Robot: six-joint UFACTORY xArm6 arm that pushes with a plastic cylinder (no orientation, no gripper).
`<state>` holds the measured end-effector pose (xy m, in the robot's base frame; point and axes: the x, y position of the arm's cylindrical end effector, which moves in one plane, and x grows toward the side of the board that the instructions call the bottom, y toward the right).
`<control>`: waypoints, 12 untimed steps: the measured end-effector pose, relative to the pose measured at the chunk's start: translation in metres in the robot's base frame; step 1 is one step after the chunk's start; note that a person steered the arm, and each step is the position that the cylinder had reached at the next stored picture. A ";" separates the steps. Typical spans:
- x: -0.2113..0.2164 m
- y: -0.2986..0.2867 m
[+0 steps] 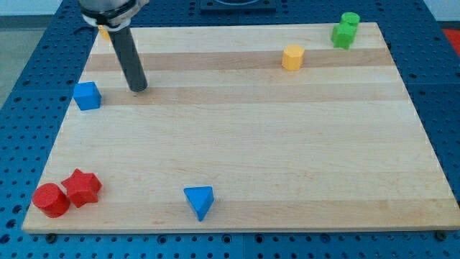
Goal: Point your arm at the blue cube
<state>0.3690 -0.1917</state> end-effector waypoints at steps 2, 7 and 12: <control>0.004 -0.008; -0.033 -0.047; -0.028 -0.108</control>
